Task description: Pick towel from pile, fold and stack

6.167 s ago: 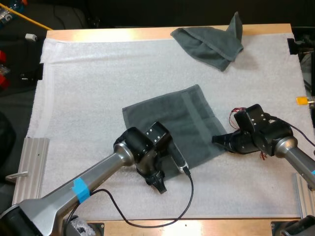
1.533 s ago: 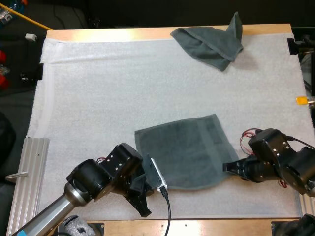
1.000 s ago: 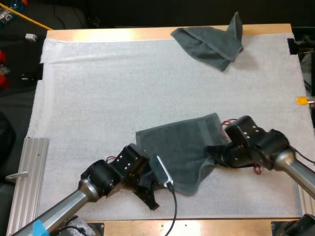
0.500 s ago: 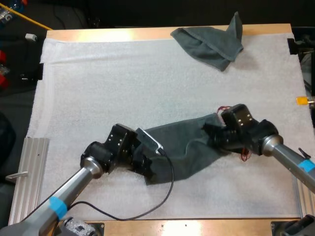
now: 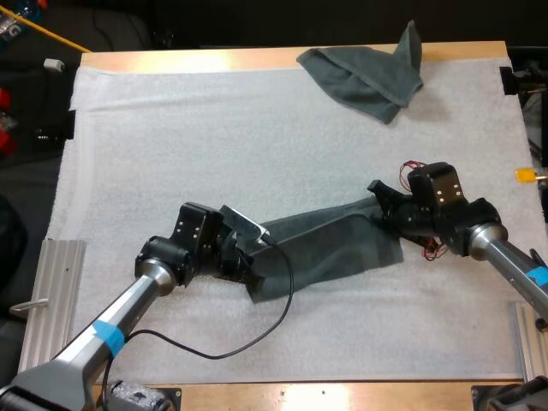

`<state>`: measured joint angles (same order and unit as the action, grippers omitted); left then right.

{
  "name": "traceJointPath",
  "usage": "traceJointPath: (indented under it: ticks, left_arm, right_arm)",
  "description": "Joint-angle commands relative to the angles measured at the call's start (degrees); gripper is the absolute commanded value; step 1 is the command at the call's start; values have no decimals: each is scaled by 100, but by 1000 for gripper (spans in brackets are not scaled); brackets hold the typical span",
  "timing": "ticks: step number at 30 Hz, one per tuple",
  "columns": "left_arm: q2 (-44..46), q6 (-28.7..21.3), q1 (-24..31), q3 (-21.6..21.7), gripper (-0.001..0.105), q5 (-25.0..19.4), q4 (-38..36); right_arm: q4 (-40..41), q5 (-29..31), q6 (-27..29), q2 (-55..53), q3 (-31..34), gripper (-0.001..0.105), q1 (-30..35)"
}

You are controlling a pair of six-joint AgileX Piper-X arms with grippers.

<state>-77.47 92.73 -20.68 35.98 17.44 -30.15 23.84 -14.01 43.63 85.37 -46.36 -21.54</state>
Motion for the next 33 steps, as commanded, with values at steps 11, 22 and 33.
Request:
traceJointPath:
  ticks: [11, 22, 33]
  left_arm:
    - [-16, 43, 3, 54, 0, -698, 93]
    - [-9, 63, 3, 533, 64, -497, -61]
    - [971, 691, 3, 1571, 68, -308, -941]
  right_arm:
    - [-487, -605, 156, 242, -12, 0, 39]
    - [-1524, -1104, 435, 244, -12, 69, 39]
    - [-1178, -1176, 1770, -500, -22, 77, 70]
